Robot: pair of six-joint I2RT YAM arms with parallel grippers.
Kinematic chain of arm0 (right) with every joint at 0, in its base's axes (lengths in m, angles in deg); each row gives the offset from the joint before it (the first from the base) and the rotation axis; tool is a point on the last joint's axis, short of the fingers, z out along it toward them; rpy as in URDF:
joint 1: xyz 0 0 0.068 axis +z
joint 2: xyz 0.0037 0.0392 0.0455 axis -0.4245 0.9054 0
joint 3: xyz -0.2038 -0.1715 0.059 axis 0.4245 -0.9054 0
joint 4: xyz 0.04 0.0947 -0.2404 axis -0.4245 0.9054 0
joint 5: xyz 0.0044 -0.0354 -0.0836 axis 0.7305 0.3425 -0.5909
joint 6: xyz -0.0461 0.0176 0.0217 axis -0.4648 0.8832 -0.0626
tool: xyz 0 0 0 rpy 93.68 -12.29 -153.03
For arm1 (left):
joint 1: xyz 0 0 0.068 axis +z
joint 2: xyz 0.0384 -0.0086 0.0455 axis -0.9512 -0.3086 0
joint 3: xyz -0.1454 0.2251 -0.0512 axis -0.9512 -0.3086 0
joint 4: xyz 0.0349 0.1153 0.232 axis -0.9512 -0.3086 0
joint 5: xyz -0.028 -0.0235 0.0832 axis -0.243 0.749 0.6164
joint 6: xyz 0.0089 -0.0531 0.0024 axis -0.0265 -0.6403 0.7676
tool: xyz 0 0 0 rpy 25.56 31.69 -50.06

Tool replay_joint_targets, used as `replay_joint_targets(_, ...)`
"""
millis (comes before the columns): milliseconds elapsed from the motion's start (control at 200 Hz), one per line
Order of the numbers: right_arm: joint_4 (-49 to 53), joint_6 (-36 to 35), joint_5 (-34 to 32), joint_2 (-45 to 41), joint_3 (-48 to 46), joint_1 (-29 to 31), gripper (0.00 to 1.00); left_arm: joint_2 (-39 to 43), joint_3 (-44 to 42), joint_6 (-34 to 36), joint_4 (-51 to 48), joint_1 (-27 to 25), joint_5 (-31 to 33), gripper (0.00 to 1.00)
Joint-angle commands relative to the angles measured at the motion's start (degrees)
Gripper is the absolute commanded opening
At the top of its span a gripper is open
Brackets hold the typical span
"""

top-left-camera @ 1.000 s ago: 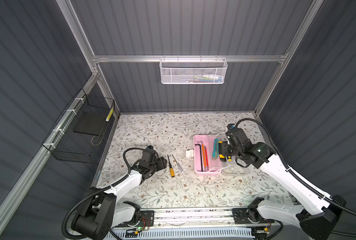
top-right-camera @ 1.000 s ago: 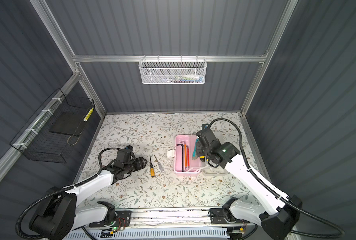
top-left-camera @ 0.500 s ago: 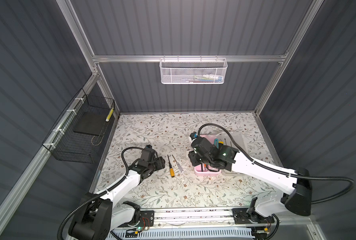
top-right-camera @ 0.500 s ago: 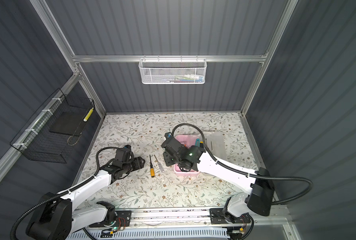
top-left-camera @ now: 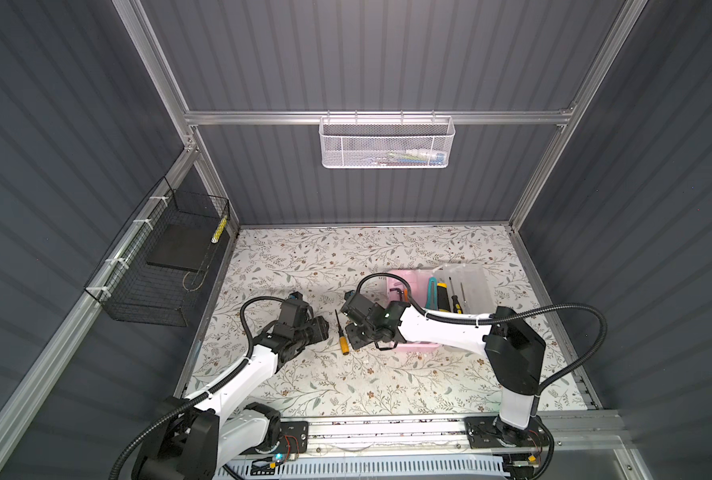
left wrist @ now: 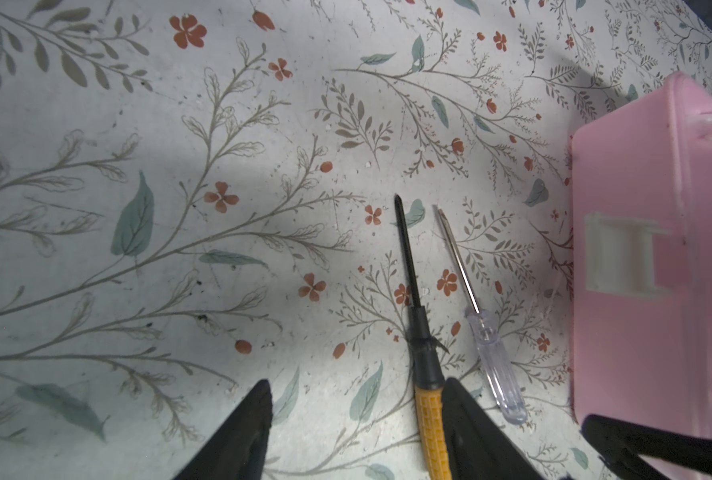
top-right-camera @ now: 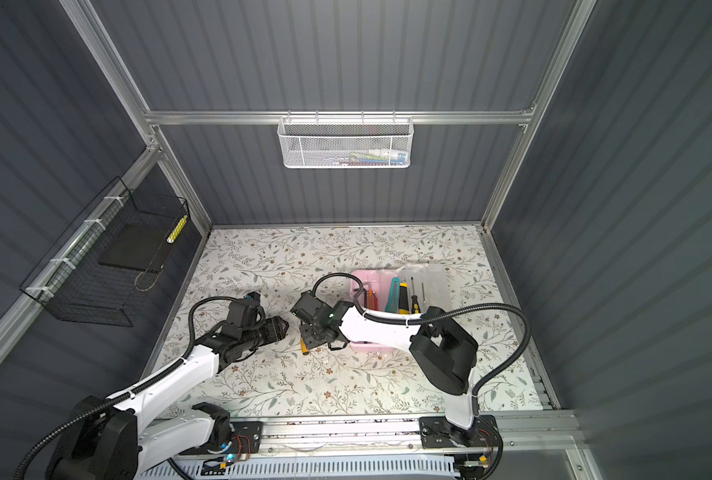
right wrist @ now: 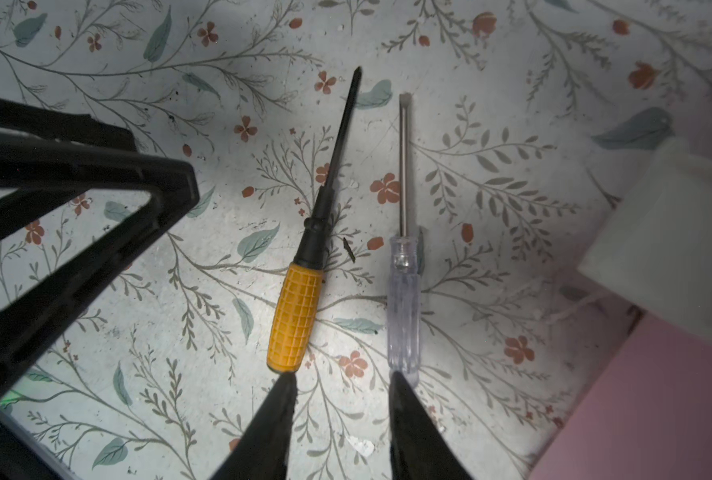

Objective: Pack the tool kit
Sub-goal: 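Move the right gripper to the second clear-handled screwdriver and grasp it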

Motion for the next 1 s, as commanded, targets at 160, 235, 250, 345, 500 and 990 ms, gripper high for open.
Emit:
replay_joint_targets(160,0.87,-0.29,-1.87,3.86,2.39,-1.5,0.34,0.4,-0.98,0.82,-0.25,0.31,-0.28,0.65)
replay_joint_targets(235,0.62,-0.61,-2.34,4.31,2.21,-1.99,0.34,0.67,-1.07,0.78,-0.14,0.36,-0.13,0.65)
replay_joint_targets(250,0.62,-0.65,-2.35,4.48,2.2,-2.16,0.34,0.68,-1.06,0.78,-0.14,0.32,-0.13,0.65)
replay_joint_targets(345,0.79,-1.03,-2.42,5.33,2.3,-2.88,0.33,0.4,-0.98,0.78,0.0,0.31,0.15,0.65)
replay_joint_targets(500,0.44,-1.96,-1.49,6.41,2.4,-3.77,0.33,-0.21,-1.07,0.78,0.52,0.31,0.16,0.65)
replay_joint_targets(990,-0.01,-2.34,0.62,9.59,3.11,-3.95,0.31,-0.91,-1.42,0.72,1.32,0.31,0.2,0.65)
